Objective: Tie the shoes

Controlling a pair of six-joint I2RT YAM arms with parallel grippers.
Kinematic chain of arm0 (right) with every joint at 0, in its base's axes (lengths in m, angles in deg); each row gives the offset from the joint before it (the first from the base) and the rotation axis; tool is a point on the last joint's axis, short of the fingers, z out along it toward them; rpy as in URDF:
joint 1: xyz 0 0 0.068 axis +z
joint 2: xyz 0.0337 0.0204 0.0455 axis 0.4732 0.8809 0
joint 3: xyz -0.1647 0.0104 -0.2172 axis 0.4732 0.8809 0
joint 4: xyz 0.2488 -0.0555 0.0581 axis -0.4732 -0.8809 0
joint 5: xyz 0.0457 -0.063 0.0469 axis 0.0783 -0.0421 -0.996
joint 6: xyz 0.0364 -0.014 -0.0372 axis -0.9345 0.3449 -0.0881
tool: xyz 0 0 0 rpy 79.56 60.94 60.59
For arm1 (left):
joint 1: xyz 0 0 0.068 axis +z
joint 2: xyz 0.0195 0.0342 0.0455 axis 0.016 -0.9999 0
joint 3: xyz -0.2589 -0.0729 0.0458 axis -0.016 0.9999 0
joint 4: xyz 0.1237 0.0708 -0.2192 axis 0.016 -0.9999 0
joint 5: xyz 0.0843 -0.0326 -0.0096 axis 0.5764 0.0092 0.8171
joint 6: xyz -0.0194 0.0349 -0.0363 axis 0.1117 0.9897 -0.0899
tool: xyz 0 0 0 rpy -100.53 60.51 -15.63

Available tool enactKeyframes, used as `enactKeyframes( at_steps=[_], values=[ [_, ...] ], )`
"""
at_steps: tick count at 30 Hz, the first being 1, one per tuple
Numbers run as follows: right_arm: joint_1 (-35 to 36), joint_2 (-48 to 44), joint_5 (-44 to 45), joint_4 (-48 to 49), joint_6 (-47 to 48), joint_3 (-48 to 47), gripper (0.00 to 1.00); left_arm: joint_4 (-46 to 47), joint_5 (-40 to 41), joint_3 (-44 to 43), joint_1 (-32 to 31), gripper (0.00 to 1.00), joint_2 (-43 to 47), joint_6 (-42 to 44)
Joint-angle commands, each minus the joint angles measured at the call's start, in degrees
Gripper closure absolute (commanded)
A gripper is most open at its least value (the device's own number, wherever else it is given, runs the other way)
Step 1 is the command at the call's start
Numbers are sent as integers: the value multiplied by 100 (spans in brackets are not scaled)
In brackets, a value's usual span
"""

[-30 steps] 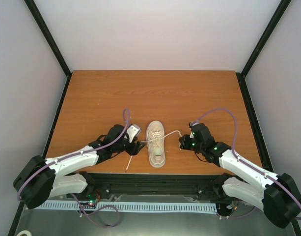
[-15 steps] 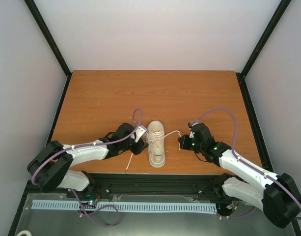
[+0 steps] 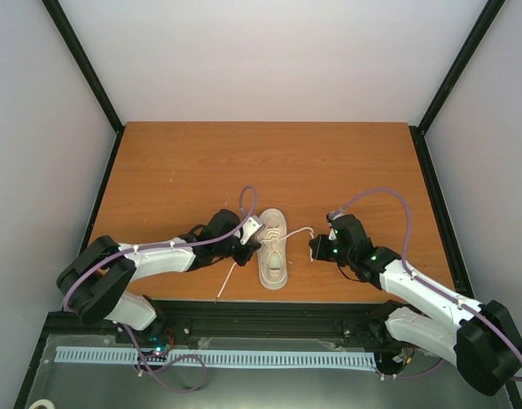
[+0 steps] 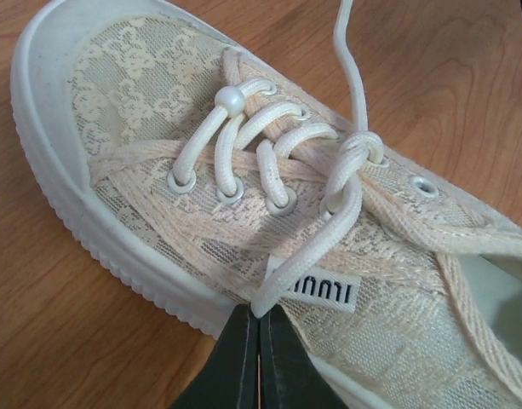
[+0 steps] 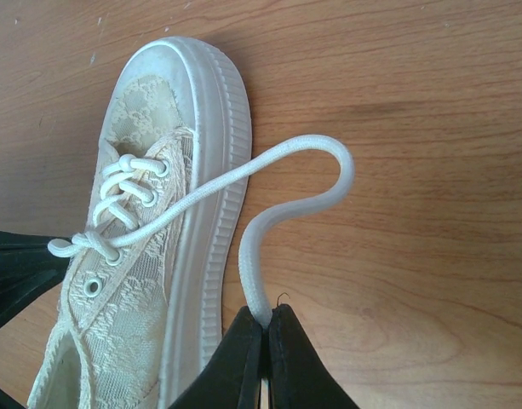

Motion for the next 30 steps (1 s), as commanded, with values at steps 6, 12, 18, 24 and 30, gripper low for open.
enactKeyframes(
  at_steps=[6, 12, 18, 24, 30],
  values=[
    [-24, -182, 155, -341, 274, 32, 97, 303, -128, 40, -143, 99, 682, -164],
    [-23, -329, -39, -486, 340, 81, 97, 362, -461, -20, -154, 99, 1020, -289],
    [-23, -502, -109, -513, 248, 184, 97, 617, -742, -96, -152, 99, 644, -379],
    [-23, -186, 219, -161, 195, -1, 97, 793, -940, -199, -161, 99, 422, -491],
    [-32, 1785, 272, 218, 530, -1794, 97, 989, -865, -39, -163, 99, 419, -557]
  ],
)
